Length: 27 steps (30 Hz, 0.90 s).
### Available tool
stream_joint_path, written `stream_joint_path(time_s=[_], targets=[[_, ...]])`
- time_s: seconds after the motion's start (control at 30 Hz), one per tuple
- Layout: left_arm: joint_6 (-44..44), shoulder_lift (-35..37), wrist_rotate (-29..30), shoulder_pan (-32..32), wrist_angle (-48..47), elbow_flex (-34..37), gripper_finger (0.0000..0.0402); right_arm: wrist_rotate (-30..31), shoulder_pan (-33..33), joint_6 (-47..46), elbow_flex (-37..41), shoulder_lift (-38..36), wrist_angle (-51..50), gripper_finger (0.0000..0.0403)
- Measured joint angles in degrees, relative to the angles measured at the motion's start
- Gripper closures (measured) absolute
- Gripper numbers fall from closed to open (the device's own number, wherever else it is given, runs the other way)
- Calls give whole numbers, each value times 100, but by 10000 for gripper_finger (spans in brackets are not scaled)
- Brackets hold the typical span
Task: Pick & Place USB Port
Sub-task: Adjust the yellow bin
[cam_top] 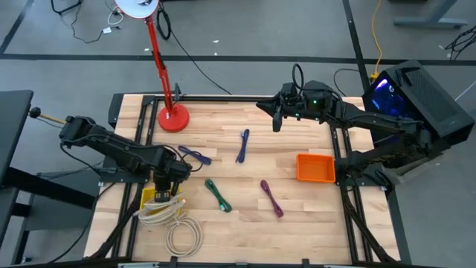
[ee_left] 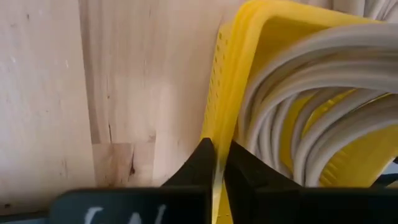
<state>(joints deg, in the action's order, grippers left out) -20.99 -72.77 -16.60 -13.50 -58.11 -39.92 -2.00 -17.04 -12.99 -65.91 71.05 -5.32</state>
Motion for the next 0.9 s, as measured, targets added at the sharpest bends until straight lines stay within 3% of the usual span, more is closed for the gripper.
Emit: stream_joint_path(time_s=[0.5,0.9], targets=[[309,7,587,57,-324,-17,385,2,-1,2,0,0,0,332],[800,15,938,913,-363,-4,385,2,-2,2,0,0,0,332]])
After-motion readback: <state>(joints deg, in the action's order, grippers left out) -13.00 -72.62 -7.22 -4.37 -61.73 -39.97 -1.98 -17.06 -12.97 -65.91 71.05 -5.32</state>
